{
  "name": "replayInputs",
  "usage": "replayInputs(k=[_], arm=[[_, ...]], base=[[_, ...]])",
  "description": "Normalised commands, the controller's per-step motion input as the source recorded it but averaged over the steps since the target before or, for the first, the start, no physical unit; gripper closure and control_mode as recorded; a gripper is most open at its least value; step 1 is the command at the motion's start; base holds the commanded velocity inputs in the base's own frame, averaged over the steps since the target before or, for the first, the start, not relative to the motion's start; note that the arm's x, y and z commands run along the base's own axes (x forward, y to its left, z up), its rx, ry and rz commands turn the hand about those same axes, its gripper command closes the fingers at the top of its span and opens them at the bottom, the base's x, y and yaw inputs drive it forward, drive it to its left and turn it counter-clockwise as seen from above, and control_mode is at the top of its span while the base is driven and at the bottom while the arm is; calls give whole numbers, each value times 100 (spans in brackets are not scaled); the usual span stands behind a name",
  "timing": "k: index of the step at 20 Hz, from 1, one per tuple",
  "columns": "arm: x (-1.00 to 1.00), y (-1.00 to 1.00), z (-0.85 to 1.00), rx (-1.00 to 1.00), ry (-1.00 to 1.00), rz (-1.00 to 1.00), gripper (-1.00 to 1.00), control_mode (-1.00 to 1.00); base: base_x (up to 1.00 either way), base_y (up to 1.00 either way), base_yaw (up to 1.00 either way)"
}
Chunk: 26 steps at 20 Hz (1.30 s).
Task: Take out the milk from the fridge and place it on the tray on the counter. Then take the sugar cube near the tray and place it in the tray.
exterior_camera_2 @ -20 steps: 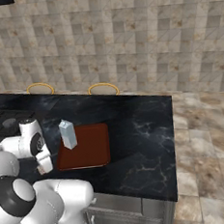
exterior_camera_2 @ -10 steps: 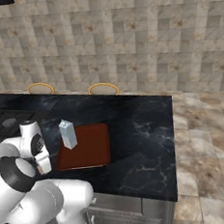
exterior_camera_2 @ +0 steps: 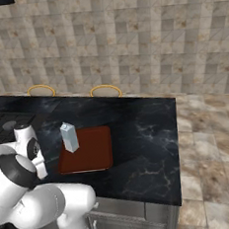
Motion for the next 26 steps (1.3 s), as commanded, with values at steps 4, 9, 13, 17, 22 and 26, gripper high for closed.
replayInputs(k=[4,9,13,17,22,26], arm=[[0,0,-12,-2,0,0,-100,-100],[-15,-2,-12,-1,-1,0,-100,-100],[-38,-7,-8,0,0,-2,-100,-100],[-11,-18,0,0,0,-2,-100,-100],[6,-19,0,0,0,0,-100,-100],[9,-5,0,0,0,0,-100,-100]], base=[[0,0,0],[0,0,0],[0,0,0],[0,0,0],[0,0,0],[0,0,0]])
